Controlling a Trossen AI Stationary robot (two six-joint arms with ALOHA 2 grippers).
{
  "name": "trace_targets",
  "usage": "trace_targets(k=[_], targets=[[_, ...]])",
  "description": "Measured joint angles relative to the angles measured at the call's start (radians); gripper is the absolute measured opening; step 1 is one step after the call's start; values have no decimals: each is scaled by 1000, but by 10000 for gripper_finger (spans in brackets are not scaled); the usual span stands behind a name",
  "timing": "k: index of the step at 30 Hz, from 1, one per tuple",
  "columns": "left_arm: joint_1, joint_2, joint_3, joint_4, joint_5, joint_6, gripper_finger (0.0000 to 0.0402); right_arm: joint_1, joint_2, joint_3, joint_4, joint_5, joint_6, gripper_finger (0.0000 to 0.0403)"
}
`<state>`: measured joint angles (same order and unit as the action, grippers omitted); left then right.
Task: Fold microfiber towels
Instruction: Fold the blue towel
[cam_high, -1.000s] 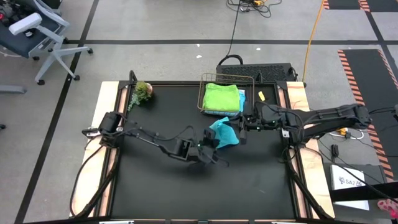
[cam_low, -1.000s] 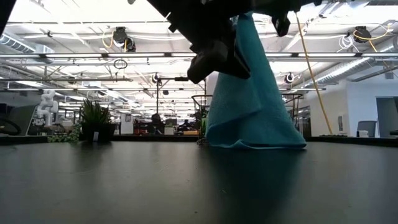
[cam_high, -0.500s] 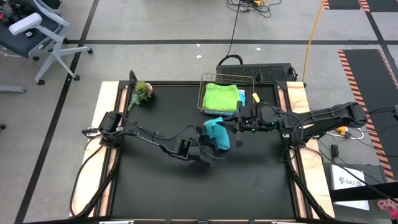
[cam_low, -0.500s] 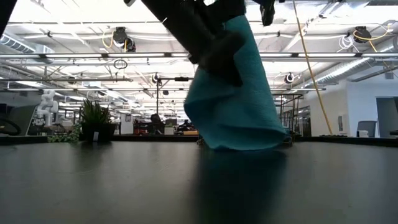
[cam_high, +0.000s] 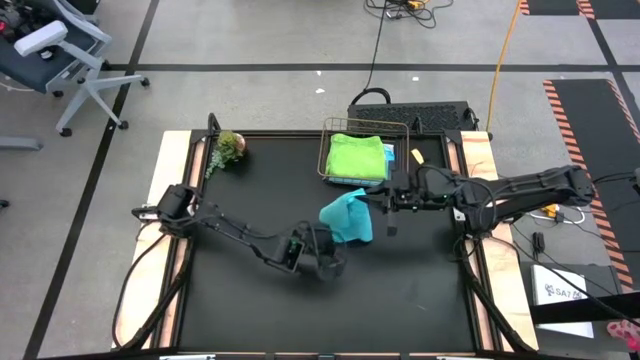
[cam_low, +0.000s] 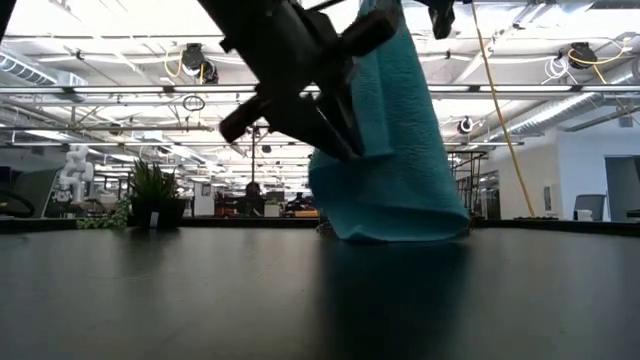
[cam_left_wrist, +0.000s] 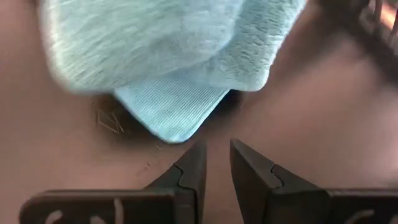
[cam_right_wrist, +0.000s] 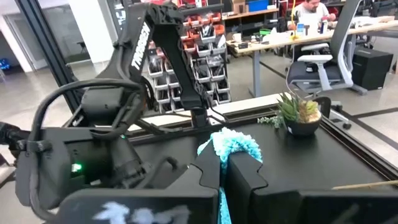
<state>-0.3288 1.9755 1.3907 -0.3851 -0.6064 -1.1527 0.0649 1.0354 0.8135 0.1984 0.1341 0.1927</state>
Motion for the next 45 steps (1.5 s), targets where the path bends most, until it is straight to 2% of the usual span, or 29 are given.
trace_targets(k=[5, 9, 15, 21, 25, 29, 35, 40, 45], targets=[[-51, 0, 0, 41, -138, -155, 72, 0, -29, 0, -33, -5, -8, 0], [-66, 0, 0, 107, -204, -220, 72, 3, -42, 0, -43, -7, -26, 0], [-44, 16, -2, 254, -189, -200, 72, 2, -48, 0, -52, -33, -33, 0], [-31, 14, -60, 297, -156, -226, 72, 7, -48, 0, -24, -63, -11, 0], [-31, 14, -168, 507, -160, -264, 72, 44, -49, 0, 50, -113, 1, 0], [-31, 15, -274, 802, -215, -234, 72, 75, -51, 0, 70, -112, -23, 0], [-46, 15, -400, 1082, -315, -228, 72, 81, -52, 0, 71, -109, -27, 0], [-68, 15, -441, 1256, -348, -135, 72, 81, -52, 0, 72, -86, -51, 0], [-82, 15, -442, 1338, -358, -47, 72, 73, -52, 0, 74, -77, -59, 0]])
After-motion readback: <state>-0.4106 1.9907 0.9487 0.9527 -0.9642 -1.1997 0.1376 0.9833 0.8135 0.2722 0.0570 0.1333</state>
